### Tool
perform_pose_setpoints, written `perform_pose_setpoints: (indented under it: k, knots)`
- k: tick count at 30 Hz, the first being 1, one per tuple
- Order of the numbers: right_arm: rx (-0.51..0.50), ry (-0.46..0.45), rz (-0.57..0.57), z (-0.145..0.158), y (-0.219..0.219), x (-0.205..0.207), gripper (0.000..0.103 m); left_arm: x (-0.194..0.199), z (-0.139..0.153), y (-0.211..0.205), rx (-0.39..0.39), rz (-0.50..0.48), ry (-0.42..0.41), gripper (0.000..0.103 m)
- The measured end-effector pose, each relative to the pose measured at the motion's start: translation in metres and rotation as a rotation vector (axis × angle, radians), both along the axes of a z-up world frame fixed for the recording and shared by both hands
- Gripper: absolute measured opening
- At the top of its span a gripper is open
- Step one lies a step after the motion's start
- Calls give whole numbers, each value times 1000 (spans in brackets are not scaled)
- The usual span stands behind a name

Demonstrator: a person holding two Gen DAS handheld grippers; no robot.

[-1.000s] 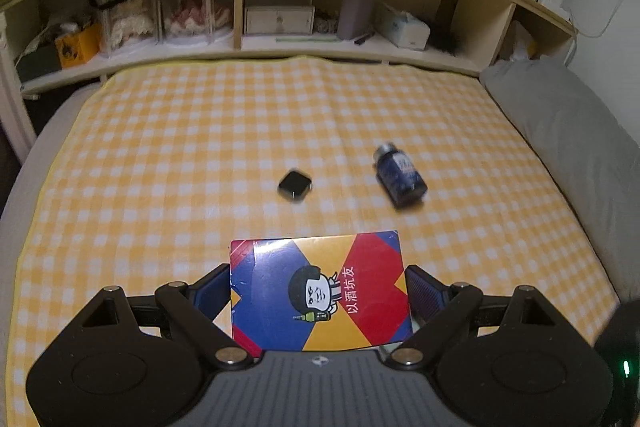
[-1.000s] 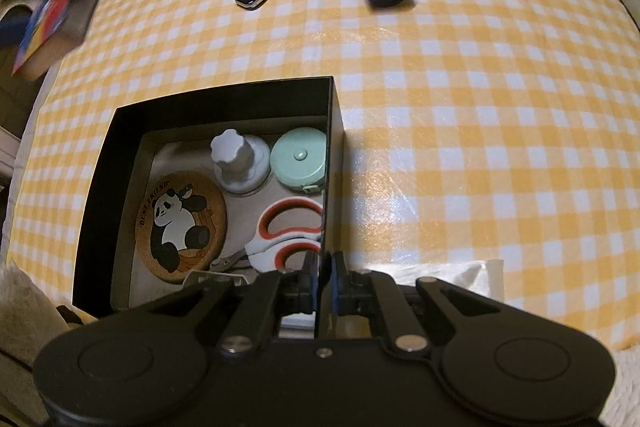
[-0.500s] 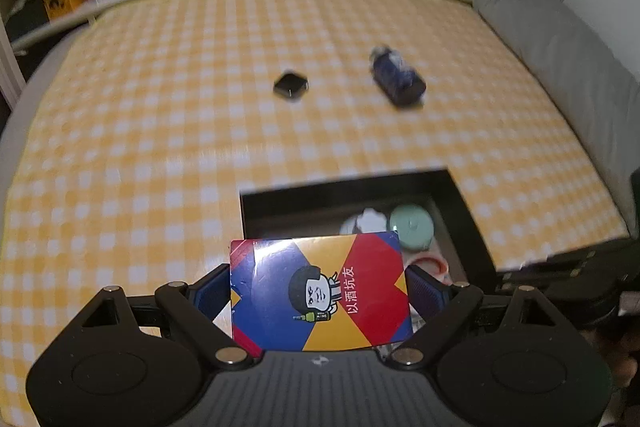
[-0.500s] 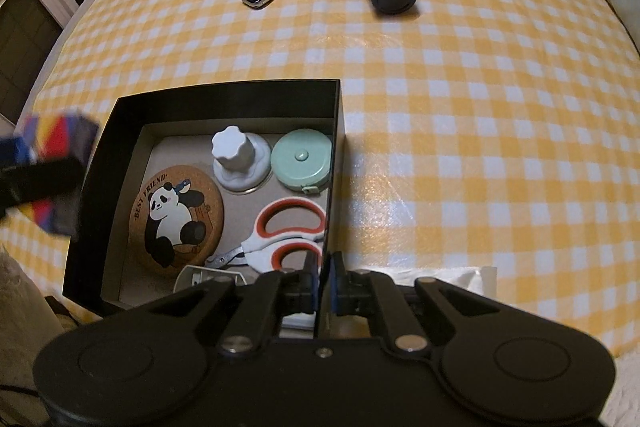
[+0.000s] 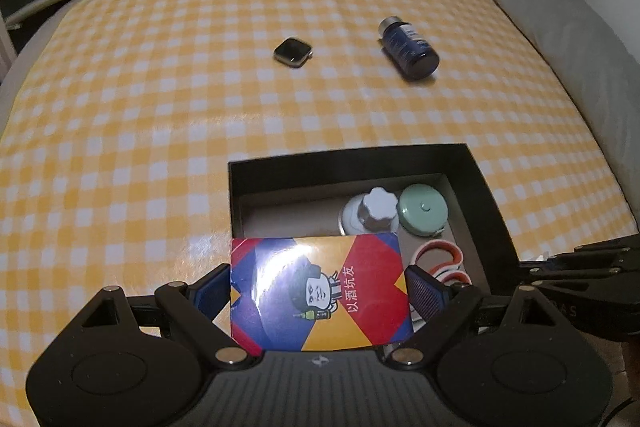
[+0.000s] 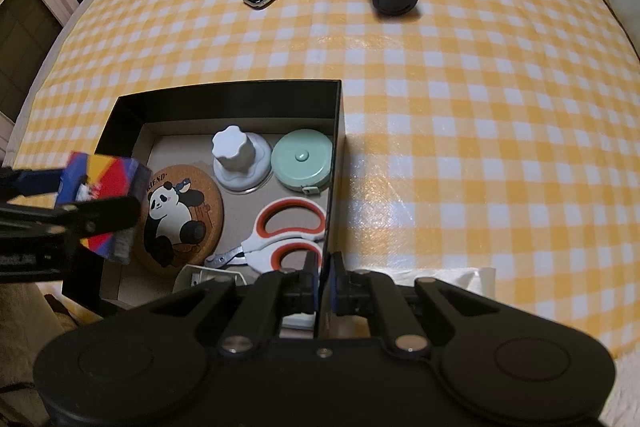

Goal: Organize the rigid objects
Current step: 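Carry the card box into the black box and release it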

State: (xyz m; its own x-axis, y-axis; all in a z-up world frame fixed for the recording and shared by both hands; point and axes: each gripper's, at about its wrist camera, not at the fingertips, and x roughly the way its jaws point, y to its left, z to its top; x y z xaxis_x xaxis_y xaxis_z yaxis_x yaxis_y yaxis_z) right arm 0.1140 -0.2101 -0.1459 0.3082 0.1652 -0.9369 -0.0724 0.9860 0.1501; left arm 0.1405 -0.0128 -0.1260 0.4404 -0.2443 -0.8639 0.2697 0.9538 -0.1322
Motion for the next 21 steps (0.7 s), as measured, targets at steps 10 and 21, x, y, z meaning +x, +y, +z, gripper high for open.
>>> perform_pose_setpoints:
  k: [10,21]
  knots:
    - [-29,-13,21,1,2,1,5,4,4,2,-23,27,-23,91]
    - [-71,-84,49,15,5,-9,4,3,-7,-8,-33,1,-7,91]
